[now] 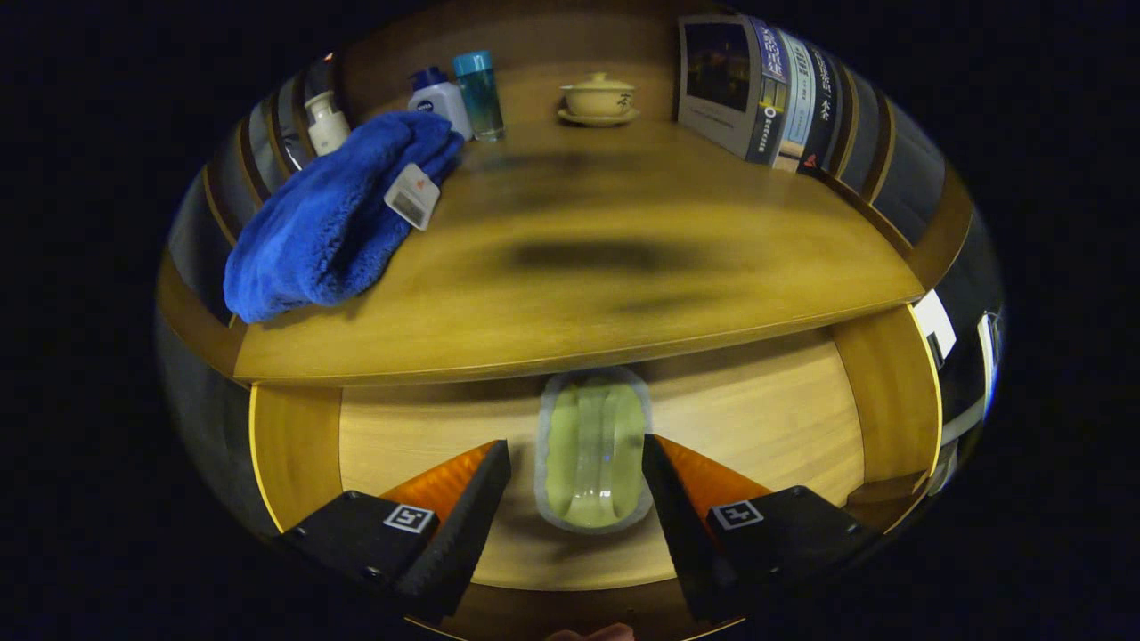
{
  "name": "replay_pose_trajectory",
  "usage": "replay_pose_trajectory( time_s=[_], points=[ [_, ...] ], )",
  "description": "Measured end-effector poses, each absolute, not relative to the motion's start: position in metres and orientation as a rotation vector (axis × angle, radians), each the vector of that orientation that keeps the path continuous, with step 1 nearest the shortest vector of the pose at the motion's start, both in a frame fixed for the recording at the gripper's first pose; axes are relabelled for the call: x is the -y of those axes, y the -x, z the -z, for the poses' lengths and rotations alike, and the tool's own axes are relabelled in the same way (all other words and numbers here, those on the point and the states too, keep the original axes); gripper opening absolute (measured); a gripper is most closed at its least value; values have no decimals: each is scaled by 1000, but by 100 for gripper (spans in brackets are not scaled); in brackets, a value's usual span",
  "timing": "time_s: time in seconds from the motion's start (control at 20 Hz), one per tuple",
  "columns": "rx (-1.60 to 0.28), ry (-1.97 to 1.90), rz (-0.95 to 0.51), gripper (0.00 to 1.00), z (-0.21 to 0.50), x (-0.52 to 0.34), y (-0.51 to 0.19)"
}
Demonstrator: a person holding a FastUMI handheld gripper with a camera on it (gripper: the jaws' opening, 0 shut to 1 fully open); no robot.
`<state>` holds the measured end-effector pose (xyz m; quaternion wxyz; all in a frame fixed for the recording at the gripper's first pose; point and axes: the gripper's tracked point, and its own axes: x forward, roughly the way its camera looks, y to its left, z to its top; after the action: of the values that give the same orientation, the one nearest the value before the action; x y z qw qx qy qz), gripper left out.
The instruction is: Pull open the drawer, take out the items inside it, and place them on the countertop above the cabinet.
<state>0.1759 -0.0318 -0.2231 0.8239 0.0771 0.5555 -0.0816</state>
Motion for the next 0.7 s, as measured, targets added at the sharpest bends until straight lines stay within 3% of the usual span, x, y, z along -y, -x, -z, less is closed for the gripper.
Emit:
replay_pose_trajectory(
  time_s=[0.15,0.45,0.6,0.7],
  points=[
    [-1181,-198,168,95,224,33,-182],
    [-1279,-177,217,56,238,45,-170],
    [-1264,-169,256,28,233,45,-160],
    [-1208,-157,277,25,224,46,-153]
  ],
)
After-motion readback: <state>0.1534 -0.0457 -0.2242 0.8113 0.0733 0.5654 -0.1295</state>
